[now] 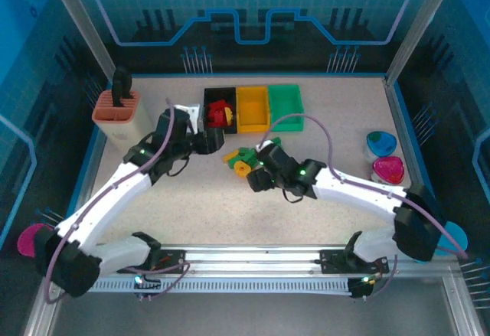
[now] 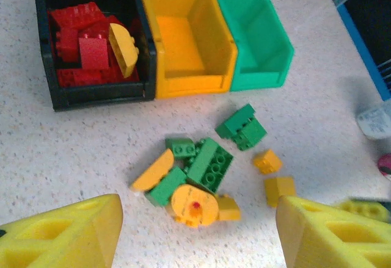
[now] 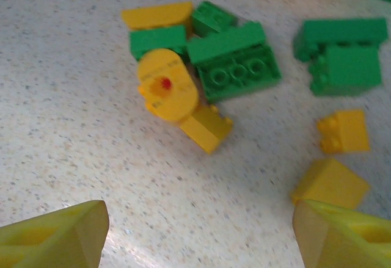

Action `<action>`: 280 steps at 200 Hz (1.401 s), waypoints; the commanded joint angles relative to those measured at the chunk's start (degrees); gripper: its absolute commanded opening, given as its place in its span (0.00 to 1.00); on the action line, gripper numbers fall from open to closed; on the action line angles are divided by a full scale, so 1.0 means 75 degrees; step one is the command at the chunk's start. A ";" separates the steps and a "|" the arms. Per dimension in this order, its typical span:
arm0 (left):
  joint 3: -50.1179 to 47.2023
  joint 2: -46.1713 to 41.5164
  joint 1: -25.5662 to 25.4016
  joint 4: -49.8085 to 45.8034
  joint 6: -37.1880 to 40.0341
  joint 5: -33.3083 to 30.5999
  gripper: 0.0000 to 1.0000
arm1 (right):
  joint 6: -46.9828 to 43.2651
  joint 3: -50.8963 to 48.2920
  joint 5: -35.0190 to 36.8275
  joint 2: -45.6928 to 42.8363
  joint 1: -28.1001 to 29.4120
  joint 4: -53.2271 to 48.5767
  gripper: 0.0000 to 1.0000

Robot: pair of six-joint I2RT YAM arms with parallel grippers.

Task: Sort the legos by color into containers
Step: Pick up the lego from the center of the table.

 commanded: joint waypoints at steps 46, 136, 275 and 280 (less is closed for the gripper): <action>-0.1137 -0.2259 -0.0611 -0.0819 -0.0535 -0.0232 0.68 | -0.1442 0.2238 -0.0680 0.2368 0.0008 -0.1067 0.82; -0.1787 -0.3688 -0.0729 -0.1722 -0.0849 -0.0368 0.68 | -0.1808 0.3959 -0.0534 0.4336 -0.0027 -0.2111 0.84; -0.1869 -0.3779 -0.0746 -0.1769 -0.0850 -0.0454 0.66 | -0.1788 0.4394 -0.0025 0.5179 0.0086 -0.2241 0.70; -0.1877 -0.3784 -0.0746 -0.1781 -0.0858 -0.0448 0.66 | -0.1782 0.4394 -0.0002 0.5200 0.0096 -0.2248 0.68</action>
